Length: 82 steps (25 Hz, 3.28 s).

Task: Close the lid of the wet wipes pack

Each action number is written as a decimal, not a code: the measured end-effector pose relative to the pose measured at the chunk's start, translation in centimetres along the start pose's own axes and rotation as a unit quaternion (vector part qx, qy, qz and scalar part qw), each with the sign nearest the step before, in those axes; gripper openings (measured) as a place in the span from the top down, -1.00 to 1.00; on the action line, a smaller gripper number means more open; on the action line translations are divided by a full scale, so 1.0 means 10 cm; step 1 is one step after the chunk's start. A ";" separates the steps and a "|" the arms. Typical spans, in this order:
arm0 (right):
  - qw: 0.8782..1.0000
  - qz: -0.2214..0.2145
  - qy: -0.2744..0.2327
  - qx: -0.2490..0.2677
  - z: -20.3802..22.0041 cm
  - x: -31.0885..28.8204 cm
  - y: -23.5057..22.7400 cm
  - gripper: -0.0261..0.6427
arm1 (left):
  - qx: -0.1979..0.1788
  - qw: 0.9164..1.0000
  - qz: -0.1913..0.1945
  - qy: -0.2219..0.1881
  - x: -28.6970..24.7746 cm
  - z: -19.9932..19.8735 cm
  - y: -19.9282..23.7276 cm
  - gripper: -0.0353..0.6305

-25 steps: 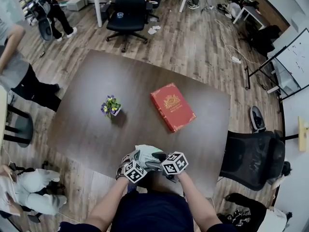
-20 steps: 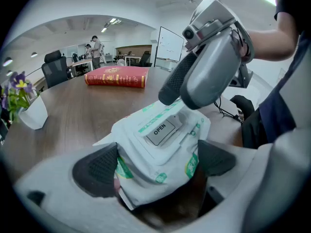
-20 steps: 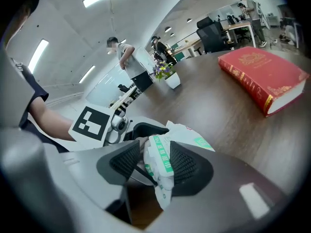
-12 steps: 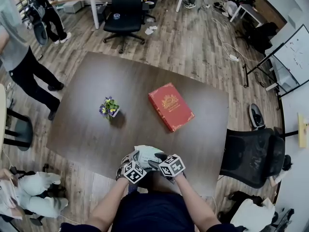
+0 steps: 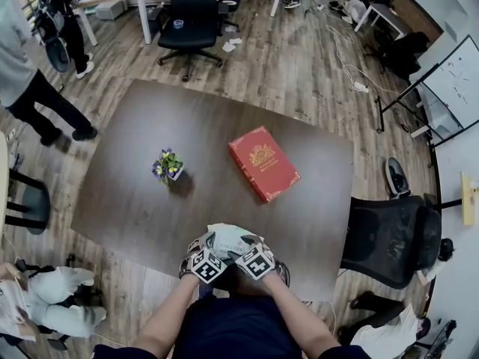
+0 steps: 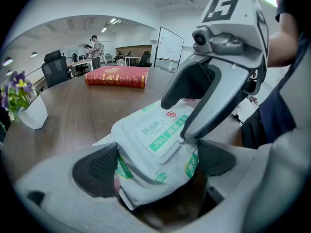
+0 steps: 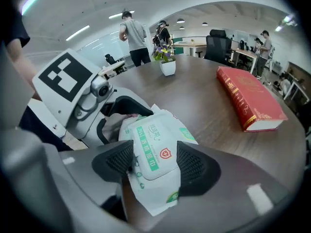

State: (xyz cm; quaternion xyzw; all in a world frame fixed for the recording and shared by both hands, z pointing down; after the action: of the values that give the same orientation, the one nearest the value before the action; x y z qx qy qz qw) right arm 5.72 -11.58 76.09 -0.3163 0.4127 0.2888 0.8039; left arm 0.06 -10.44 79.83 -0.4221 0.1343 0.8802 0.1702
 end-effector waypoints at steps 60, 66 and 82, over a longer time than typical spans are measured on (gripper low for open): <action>0.994 0.043 0.052 -0.083 0.23 -0.06 -0.04 -0.03 | 0.035 0.982 -0.074 -0.168 1.58 -0.36 -0.47 -0.91; 0.994 0.079 0.004 -0.081 0.09 -0.02 -0.08 -0.06 | 0.000 0.981 -0.085 -0.174 1.88 -0.33 -0.57 -0.91; 0.954 0.106 -0.226 -0.167 0.40 1.24 0.43 -0.42 | 0.016 0.970 -0.088 -0.228 2.35 -0.18 -0.67 -0.91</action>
State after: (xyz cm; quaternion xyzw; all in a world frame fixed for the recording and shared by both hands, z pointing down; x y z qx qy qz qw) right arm 10.67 -3.35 66.31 -0.3267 0.1977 0.5014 0.7764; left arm -9.67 -0.64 59.53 -0.2174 0.0685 0.9326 0.2798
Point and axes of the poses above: the fingertips, and each gripper's own axes: x backward along the fingers, y to its left, z out of its underside, the point moved 4 cm from there along x, backward along the fingers, and after that the axes turned 8 degrees about -x, right-handed, at the moved point
